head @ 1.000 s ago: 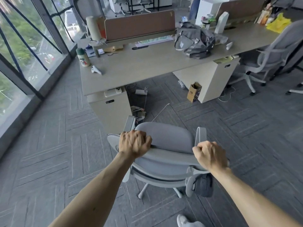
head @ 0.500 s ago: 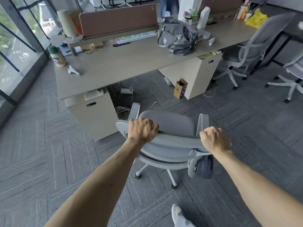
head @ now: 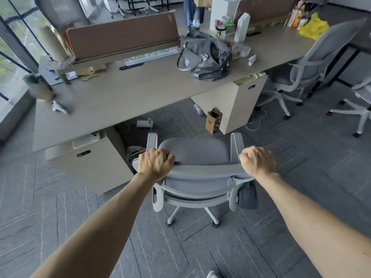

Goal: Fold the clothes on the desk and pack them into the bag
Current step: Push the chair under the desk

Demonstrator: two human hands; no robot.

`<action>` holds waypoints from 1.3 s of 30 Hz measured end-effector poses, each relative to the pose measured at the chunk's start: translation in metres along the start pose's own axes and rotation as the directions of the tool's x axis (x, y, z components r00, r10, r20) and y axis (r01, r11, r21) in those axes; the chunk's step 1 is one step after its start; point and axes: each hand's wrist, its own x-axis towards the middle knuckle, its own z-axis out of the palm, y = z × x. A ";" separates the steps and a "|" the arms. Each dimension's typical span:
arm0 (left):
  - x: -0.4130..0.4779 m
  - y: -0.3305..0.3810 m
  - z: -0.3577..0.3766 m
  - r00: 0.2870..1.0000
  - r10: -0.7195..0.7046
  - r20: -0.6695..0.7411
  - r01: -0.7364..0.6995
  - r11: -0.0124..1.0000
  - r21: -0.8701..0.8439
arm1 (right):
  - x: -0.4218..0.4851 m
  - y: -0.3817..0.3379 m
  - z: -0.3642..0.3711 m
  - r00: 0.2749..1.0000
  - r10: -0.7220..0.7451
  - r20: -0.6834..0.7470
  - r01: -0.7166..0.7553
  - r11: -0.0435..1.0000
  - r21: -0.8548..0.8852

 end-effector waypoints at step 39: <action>0.373 0.008 0.025 0.931 -0.289 -0.224 0.294 0.956 -0.010 | 0.498 -0.038 0.046 0.957 -0.284 0.063 0.275 0.954 0.122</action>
